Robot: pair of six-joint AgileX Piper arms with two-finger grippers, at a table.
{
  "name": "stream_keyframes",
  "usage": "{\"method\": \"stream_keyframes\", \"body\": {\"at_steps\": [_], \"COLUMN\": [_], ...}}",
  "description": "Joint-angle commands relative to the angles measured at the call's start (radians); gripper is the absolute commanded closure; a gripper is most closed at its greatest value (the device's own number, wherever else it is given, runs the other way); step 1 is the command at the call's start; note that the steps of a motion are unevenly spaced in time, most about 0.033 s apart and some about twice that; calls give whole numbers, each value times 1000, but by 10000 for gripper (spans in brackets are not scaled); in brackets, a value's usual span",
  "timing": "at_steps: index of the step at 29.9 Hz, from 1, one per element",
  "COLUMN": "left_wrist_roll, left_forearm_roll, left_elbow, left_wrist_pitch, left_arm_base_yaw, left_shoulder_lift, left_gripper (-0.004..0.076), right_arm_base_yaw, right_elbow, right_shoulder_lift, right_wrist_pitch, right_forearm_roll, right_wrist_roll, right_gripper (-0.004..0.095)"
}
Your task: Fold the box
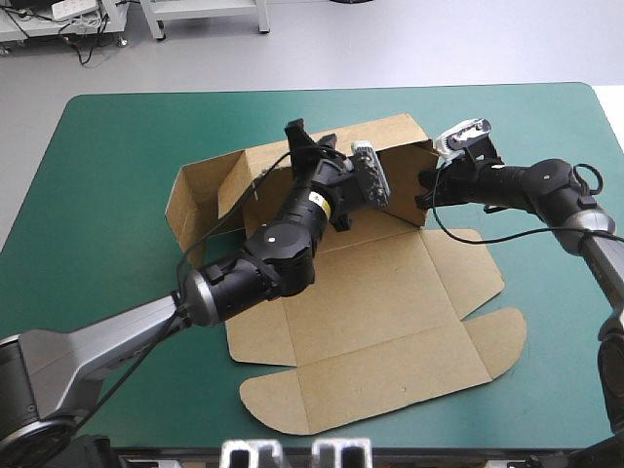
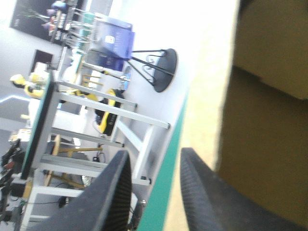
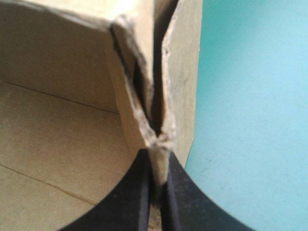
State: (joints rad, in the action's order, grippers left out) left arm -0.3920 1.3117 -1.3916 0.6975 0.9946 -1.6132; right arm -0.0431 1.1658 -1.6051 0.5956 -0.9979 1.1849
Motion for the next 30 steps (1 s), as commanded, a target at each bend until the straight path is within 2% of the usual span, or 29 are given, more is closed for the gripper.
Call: {"method": "stream_keyframes", "body": {"at_steps": [1, 3, 6, 11, 15, 19, 24, 28, 30], "left_wrist_roll": [-152, -250, -291, -355, -358, -356, -344, -296, -296], "left_forearm_roll": [201, 266, 264, 212, 118, 25, -29, -57, -74], "left_elbow": [-27, -27, -27, -27, -27, -27, -27, -27, -27], "left_wrist_pitch": [42, 59, 66, 81, 72, 50, 42, -5, -22], "left_arm_base_yaw": [-33, -71, -147, -303, -434, -548, -615, -619, -617], "left_shoulder_lift": [101, 124, 156, 192, 217, 236, 257, 279, 286], "left_gripper": [598, 653, 727, 734, 734, 734, 733, 734, 734], "right_arm_base_yaw": [-2, -2, -2, -23, -74, -130, -150, -150, -150], "right_elbow": [47, 71, 126, 219, 294, 344, 347, 347, 347], "right_shoulder_lift": [69, 95, 120, 144, 145, 145, 121, 47, 2], "right_wrist_pitch": [12, 35, 122, 325, 520, 648, 658, 644, 602], "right_forearm_roll": [43, 97, 225, 390, 441, 499, 619, 673, 676], "right_wrist_roll": [-83, -161, -314, -544, -685, -811, -939, -949, -927], "right_gripper": [921, 921, 921, 920, 920, 921, 921, 922, 921]}}
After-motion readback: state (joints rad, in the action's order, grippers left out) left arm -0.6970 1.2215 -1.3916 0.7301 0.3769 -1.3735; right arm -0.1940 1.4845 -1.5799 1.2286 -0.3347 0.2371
